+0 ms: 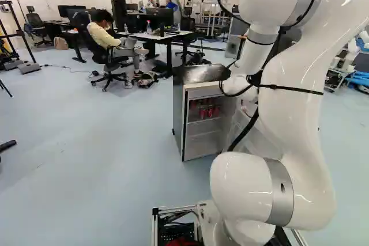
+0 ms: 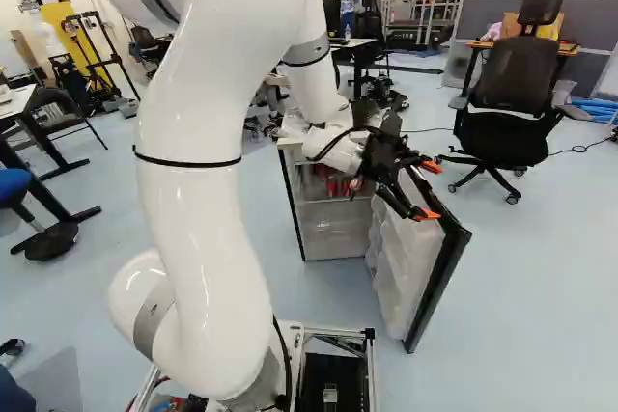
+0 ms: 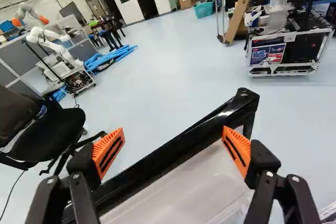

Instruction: Grab a drink from the fridge

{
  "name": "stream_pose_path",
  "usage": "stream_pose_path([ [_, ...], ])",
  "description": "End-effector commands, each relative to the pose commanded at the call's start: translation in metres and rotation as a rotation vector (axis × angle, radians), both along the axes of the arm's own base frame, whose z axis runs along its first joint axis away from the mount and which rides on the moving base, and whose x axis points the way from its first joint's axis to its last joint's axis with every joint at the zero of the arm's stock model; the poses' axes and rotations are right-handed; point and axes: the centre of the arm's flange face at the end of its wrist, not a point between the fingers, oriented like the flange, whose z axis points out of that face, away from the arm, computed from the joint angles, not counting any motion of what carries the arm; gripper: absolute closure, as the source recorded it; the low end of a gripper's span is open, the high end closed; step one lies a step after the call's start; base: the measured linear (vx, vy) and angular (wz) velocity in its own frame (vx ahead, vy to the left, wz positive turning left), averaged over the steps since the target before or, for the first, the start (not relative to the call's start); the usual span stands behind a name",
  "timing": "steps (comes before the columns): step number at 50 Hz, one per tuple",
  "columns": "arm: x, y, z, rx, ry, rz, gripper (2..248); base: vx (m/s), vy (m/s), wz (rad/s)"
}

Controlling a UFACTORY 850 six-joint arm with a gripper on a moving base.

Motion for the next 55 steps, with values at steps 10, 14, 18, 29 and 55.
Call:
stream_pose_path([
  [10, 0.009, -0.018, 0.000, -0.007, -0.016, -0.028, 3, 0.000, 0.000, 0.000],
  [14, 0.012, -0.022, 0.000, -0.008, -0.021, -0.034, 3, 0.000, 0.000, 0.000],
  [18, 0.012, -0.023, 0.000, -0.009, -0.021, -0.035, 3, 0.000, 0.000, 0.000],
  [29, 0.008, -0.019, 0.000, -0.006, -0.016, -0.030, 3, 0.000, 0.000, 0.000],
  [55, -0.026, 0.023, 0.005, -0.035, 0.054, 0.139, 3, 0.000, 0.000, 0.000],
])
